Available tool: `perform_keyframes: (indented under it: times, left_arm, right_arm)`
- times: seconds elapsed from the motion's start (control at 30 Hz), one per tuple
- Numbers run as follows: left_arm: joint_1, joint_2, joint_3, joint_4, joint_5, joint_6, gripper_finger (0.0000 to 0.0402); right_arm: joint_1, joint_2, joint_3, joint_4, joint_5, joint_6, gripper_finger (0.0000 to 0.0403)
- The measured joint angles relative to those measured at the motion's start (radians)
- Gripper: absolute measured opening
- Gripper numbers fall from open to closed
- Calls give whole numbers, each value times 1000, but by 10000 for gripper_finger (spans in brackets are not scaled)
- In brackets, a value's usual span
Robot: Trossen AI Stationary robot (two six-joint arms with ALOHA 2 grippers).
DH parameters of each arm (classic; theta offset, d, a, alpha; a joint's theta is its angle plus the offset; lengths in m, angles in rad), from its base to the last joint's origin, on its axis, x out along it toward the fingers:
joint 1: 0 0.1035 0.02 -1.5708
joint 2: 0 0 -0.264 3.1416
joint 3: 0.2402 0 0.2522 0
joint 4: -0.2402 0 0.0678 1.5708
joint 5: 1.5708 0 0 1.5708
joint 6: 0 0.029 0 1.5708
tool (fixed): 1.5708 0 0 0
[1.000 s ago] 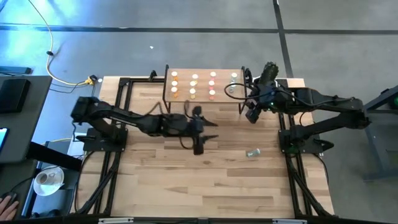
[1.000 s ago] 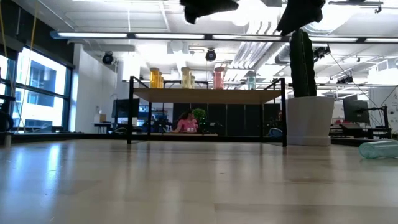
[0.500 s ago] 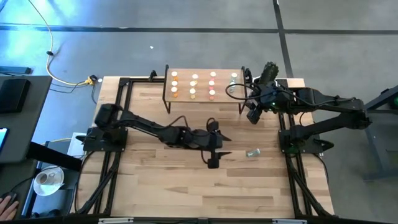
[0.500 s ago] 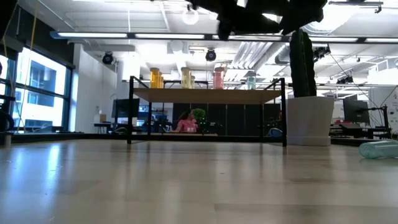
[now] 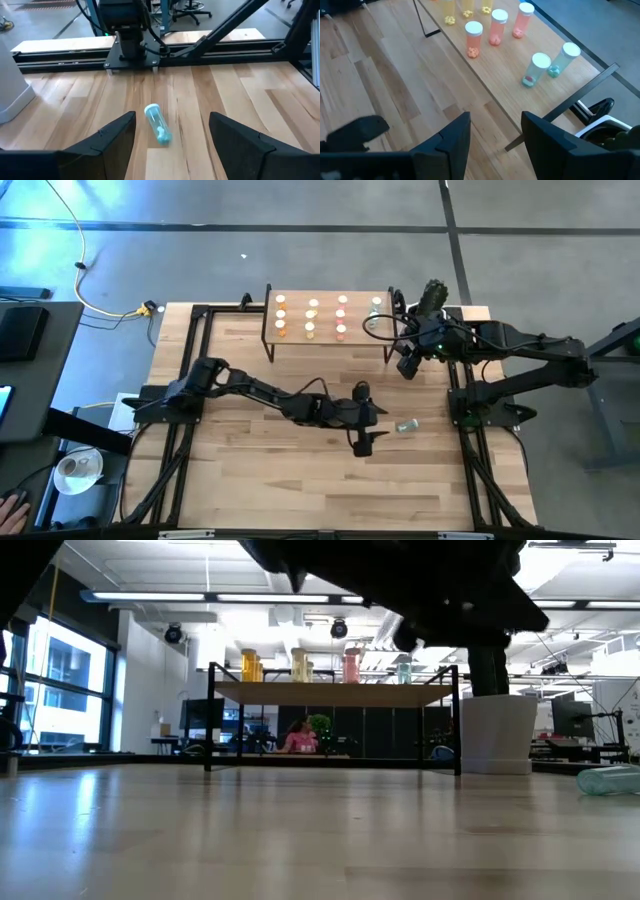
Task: Pick and place medicine bottles onto shelf by color
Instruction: Put the blue pill bottle on the shelf aligned with the other blue pill bottles
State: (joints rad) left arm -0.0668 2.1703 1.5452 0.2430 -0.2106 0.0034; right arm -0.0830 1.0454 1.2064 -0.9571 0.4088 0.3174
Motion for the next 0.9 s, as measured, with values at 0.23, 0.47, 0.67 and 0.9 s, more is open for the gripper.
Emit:
perform_keyframes:
  times: [0.23,0.47,0.67,0.9]
  left_arm:
    - [18,50,15,65,10,-10,241]
    - [22,34,13,-48,15,32,241]
    - [7,-77,16,-288,-117,89,241]
    - [-23,-193,14,-509,-175,105,241]
  right_arm:
    - [0,0,0,2,0,0,167]
    - [0,0,0,0,-1,0,167]
    - [7,1,0,-101,-89,67,167]
    - [122,0,-47,-184,-89,140,167]
